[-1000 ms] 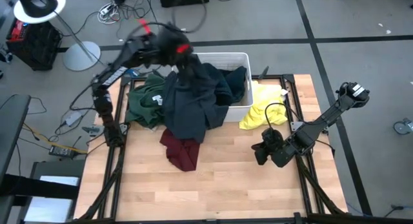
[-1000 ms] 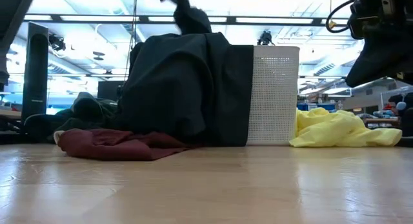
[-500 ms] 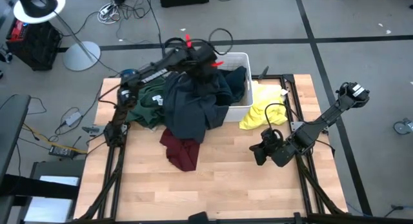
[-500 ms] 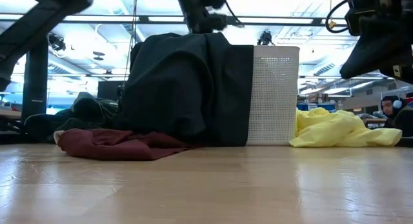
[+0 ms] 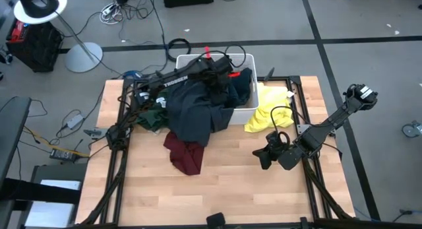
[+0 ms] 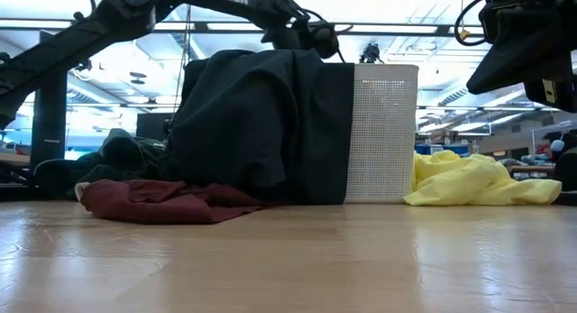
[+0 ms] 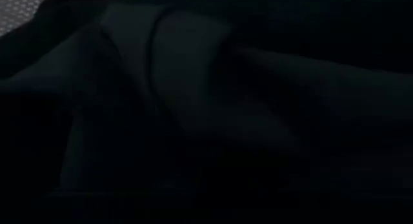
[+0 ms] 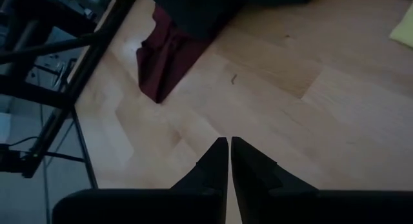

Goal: Sort clothes
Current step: Put the blue shorts into the white bin

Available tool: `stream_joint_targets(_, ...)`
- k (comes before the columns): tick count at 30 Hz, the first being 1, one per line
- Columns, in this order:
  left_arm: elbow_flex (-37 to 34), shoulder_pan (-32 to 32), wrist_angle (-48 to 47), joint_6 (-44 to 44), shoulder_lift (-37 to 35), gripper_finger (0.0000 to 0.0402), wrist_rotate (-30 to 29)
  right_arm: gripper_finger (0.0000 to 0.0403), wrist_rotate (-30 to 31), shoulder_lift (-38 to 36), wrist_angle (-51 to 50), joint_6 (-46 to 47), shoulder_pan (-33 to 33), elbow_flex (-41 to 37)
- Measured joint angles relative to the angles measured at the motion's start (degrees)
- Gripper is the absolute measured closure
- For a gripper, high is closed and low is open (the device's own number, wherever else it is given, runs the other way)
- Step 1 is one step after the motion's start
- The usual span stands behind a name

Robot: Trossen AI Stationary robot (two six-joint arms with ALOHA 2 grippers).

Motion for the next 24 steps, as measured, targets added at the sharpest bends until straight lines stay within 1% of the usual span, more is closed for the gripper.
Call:
stream_joint_targets(4, 0.2, 0.0, -0.8, 0.0, -0.7, 0.0288, 0.1, 0.0381, 0.0, 0.0, 0.6, 0.0, 0.0, 0.0)
stream_joint_targets(7, 0.1, 0.0, -2.3, 0.2, -3.1, 0.0273, -0.5, 0.0381, 0.0, 0.0, 0.5, -0.1, 0.0, 0.0)
stream_joint_targets(11, 0.3, -0.7, -3.6, 2.2, -7.4, 0.027, -8.9, 0.0381, 0.0, 0.0, 0.5, -0.5, 0.0, 0.0)
stream_joint_targets(13, 0.3, -1.1, -4.0, 3.5, -9.3, 0.027, -11.6, 0.0381, 0.0, 0.0, 0.5, -0.6, 0.0, 0.0)
stream_joint_targets(18, 0.3, -2.1, -4.4, 2.6, -14.4, 0.027, -10.9, 0.0381, 0.0, 0.0, 0.5, -2.1, 0.0, 0.0)
stream_joint_targets(24, 0.3, -4.4, -6.9, -1.3, -20.4, 0.027, -13.2, 0.0382, -1.9, 0.0, 0.5, -4.6, 0.0, 0.0)
